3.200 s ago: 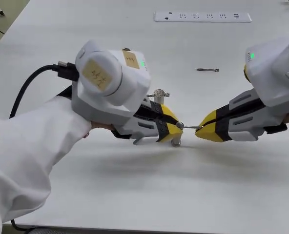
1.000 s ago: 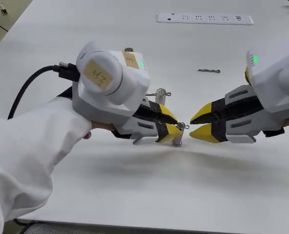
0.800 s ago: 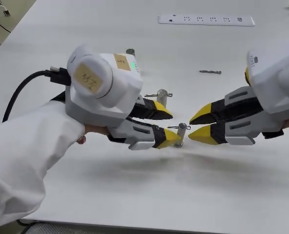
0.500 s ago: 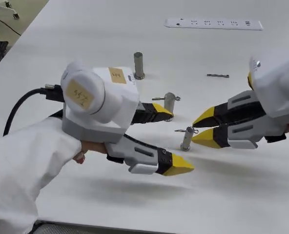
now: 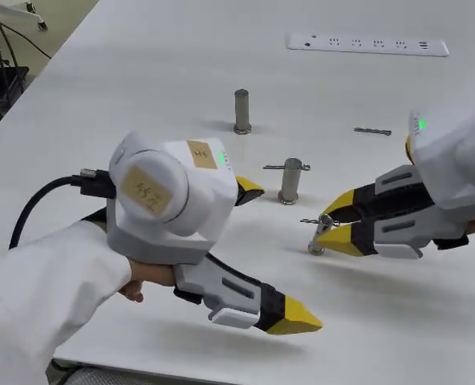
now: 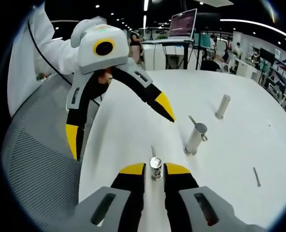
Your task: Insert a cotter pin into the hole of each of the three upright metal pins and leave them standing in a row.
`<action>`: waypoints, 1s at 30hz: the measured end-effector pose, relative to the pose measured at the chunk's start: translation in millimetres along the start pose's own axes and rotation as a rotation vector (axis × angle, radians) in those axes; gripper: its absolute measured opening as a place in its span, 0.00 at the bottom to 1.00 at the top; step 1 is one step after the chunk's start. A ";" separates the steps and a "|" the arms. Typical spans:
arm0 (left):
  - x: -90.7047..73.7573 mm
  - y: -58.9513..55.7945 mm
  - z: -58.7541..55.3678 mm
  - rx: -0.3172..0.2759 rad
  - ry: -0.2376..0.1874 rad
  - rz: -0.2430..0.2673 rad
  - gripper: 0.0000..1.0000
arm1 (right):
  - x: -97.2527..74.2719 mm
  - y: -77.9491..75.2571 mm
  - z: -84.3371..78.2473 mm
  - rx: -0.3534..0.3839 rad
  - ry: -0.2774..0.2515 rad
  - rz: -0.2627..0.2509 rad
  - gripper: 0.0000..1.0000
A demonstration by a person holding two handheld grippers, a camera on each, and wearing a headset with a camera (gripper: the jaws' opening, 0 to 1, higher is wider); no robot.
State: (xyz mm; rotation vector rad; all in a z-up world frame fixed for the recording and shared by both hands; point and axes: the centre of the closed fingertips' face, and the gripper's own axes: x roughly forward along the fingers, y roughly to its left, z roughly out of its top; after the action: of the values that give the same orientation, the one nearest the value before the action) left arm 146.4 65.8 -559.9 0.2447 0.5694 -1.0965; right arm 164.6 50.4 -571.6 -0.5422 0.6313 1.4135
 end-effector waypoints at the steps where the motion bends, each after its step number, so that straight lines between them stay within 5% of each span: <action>1: -1.1 -2.5 0.5 0.007 0.004 -0.002 0.99 | 0.3 0.0 -0.3 0.001 0.001 0.002 0.09; 8: -4.9 -14.1 -0.8 0.001 0.011 -0.012 0.99 | 2.7 0.1 -2.0 -0.009 0.012 0.009 0.07; 23: -21.3 -3.3 -1.3 -0.050 -0.011 0.050 0.99 | 3.1 1.3 -4.1 -0.009 0.025 0.025 0.04; 30: -29.7 5.2 2.5 -0.062 -0.039 0.092 0.99 | -6.9 -12.7 -1.2 -0.018 0.003 -0.012 0.04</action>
State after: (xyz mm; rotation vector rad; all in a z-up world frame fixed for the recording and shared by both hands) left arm 141.9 89.8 -542.0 0.1936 0.5511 -0.9912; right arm 176.8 43.5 -568.0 -0.5616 0.6169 1.4081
